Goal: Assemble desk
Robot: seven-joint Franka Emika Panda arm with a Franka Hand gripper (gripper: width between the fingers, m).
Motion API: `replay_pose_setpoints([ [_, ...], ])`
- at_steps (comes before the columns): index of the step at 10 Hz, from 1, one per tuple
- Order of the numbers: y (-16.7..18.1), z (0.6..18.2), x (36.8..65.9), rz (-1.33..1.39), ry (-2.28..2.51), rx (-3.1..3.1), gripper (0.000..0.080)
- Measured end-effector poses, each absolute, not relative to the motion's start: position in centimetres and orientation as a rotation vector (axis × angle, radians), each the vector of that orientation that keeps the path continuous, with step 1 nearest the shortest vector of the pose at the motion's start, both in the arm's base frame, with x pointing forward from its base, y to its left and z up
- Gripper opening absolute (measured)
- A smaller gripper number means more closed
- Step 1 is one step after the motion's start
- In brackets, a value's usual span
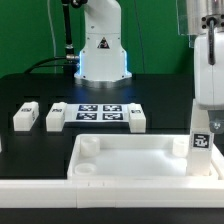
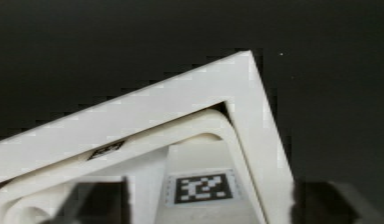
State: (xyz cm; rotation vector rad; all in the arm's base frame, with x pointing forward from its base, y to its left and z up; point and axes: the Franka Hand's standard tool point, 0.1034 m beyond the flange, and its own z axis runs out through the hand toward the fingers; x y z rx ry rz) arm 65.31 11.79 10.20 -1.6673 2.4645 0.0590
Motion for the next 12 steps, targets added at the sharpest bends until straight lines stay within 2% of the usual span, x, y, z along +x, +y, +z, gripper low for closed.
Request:
replay_pose_setpoints([
  [1, 11.8, 10.2, 65.3, 0.059, 2.461, -1.672, 0.0595],
  [2, 11.8, 10.2, 65.3, 0.058, 2.455, -1.68, 0.0632],
  [3, 12.0, 11.3, 65.3, 0.052, 2.395, -1.745, 0.0632],
  [5, 12.1, 14.4, 64.5, 0.053, 2.351, -1.749, 0.0649],
  [6, 12.0, 14.9, 64.5, 0.055, 2.35, -1.742, 0.0649],
  [10, 12.1, 14.6, 64.4, 0.055, 2.351, -1.747, 0.0649],
  [12, 12.7, 15.2, 64.3, 0.048, 2.289, -1.815, 0.0649],
])
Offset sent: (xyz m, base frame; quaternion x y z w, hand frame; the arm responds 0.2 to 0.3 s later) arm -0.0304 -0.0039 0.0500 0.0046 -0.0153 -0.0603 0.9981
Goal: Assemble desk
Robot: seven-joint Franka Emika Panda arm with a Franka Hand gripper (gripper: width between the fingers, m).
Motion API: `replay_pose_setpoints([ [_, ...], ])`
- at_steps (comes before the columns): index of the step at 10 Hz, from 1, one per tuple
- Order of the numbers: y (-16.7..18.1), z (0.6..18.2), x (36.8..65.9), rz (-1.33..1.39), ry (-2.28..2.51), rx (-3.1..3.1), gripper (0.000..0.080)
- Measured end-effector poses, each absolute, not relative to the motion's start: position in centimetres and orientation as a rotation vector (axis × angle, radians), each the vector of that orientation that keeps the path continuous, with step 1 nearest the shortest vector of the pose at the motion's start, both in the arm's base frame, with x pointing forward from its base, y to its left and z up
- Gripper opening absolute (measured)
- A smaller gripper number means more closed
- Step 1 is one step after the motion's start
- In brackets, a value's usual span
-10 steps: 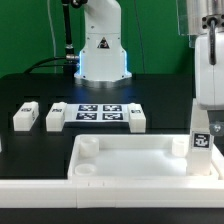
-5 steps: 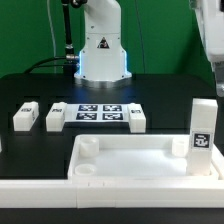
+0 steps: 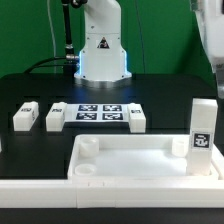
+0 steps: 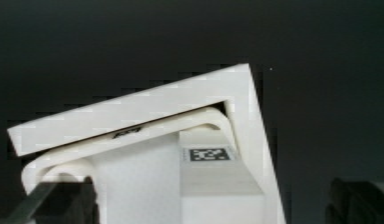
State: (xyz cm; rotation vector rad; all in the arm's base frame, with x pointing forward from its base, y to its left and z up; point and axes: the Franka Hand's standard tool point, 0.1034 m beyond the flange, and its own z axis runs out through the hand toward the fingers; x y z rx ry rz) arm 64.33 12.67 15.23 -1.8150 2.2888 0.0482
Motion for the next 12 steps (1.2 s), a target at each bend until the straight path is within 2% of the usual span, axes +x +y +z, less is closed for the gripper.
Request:
replay_pose_setpoints([
  [4, 13.2, 15.6, 61.0, 0.037, 1.996, -2.149, 0.0649],
  [9, 13.2, 15.2, 61.2, -0.023, 1.634, -2.434, 0.0649],
  [12, 13.9, 12.4, 57.6, -0.055, 1.277, -2.665, 0.0649],
])
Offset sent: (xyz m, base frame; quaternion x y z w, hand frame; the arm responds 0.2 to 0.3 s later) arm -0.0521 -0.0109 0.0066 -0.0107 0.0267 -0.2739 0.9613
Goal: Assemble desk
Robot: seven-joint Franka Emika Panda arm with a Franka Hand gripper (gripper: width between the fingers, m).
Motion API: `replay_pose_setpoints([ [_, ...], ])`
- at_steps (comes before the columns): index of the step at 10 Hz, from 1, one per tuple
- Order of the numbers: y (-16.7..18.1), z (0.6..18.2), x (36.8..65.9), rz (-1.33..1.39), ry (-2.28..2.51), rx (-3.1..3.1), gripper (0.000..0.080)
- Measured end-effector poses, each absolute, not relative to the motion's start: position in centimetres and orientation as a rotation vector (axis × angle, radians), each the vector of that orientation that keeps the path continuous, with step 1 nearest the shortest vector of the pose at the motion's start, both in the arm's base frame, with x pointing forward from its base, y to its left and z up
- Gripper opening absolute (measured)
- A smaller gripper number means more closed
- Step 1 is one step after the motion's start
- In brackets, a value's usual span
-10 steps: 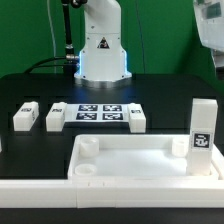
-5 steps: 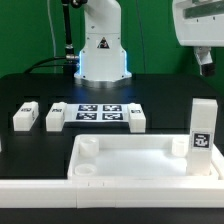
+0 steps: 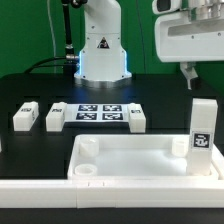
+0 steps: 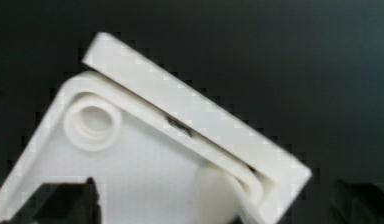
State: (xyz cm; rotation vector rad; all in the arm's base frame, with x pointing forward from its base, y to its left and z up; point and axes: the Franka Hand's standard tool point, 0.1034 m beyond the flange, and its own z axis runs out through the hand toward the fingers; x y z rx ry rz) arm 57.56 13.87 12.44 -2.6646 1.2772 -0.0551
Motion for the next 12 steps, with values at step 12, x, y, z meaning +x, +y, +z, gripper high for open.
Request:
replay_pose_setpoints([
  [12, 7.4, 5.6, 49.0, -0.032, -0.05, -3.094, 0.0649],
])
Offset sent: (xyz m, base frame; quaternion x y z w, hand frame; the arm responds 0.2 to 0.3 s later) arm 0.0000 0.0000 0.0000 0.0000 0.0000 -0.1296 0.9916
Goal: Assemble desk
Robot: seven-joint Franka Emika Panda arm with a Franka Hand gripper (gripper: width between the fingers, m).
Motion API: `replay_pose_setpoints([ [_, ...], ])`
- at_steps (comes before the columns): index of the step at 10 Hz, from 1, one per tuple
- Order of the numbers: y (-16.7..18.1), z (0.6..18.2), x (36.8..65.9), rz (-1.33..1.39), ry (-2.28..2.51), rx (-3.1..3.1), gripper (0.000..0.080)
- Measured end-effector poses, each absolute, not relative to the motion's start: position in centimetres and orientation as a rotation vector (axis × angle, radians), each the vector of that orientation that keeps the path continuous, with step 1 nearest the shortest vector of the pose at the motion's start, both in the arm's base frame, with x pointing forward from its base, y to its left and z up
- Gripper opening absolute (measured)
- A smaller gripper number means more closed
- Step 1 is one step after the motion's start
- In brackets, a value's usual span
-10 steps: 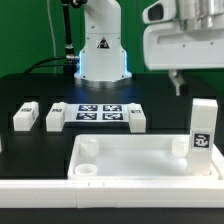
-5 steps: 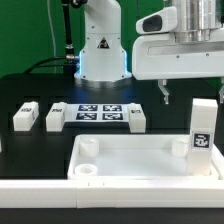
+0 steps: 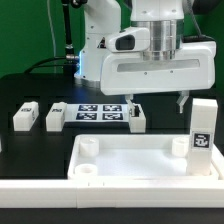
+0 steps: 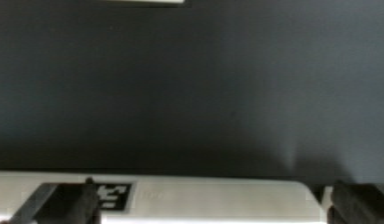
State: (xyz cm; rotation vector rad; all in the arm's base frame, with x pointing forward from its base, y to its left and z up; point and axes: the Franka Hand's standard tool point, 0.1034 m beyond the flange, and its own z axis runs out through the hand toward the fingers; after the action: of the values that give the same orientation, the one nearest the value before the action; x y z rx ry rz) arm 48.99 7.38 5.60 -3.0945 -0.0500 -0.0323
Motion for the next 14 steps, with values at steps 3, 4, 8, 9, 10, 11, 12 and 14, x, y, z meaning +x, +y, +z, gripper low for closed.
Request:
replay_pose_setpoints([
  [3, 7.5, 5.4, 48.2, 0.116, -0.056, -3.076, 0.0649],
  [4, 6.4, 5.1, 47.6, 0.355, -0.037, -3.032, 0.0649],
  [8, 5.6, 5.5, 47.7, 0.905, -0.04, -2.936, 0.0649],
  [9, 5.4, 5.4, 47.3, 1.022, -0.034, -2.893, 0.0649],
  [10, 5.4, 5.2, 47.4, 1.104, -0.031, -2.862, 0.0649],
  [11, 5.2, 4.6, 46.5, 1.234, 0.022, -2.826, 0.0649],
  [12, 4.8, 3.7, 46.0, 1.323, 0.072, -2.793, 0.0649],
  [14, 4.2, 3.8, 46.4, 1.303, 0.086, -2.799, 0.0649],
])
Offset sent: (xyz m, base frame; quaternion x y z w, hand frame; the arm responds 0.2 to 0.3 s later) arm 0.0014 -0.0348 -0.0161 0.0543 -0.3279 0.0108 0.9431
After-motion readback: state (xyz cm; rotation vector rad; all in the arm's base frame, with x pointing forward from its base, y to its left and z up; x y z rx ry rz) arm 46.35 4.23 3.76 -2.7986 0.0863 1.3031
